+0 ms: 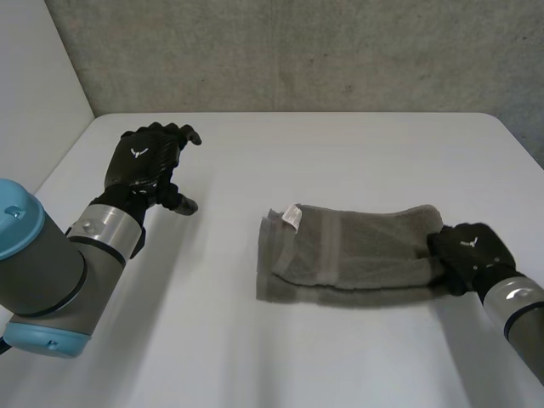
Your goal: Fold the towel.
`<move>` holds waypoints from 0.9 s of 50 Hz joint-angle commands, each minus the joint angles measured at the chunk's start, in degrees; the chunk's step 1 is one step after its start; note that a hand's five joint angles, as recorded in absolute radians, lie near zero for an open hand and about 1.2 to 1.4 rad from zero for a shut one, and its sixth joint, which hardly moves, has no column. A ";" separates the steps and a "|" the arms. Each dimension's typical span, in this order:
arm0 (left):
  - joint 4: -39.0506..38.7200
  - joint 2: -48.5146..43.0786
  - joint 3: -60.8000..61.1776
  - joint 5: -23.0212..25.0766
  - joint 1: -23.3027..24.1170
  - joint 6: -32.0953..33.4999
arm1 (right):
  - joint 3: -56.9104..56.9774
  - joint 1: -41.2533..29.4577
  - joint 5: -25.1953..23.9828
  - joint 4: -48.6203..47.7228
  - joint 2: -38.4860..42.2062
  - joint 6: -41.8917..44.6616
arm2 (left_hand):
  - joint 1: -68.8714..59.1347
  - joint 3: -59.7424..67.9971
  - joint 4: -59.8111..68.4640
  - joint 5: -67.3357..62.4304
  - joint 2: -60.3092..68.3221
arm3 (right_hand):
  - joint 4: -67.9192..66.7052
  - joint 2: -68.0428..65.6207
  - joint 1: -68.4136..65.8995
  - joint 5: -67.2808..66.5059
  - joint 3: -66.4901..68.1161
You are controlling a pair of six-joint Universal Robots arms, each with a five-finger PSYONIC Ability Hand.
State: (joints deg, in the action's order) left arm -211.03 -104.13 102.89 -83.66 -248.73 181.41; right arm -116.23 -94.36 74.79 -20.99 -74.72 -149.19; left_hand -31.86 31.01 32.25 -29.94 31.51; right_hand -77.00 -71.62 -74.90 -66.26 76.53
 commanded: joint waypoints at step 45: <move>5.44 -4.13 -11.91 -3.79 9.56 -11.51 | 18.93 -26.94 21.73 8.49 -2.54 -8.73 | 6.51 -5.66 -6.90 14.59 -6.16 | 67.00 61.62 64.90 66.26 -66.53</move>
State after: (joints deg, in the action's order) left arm -207.93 -102.51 94.67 -85.04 -245.25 171.48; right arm -97.34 -127.97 99.41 -18.09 -77.04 -153.10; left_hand -30.16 29.20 30.21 -28.25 29.63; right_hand -14.87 -14.27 -13.37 -3.17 14.07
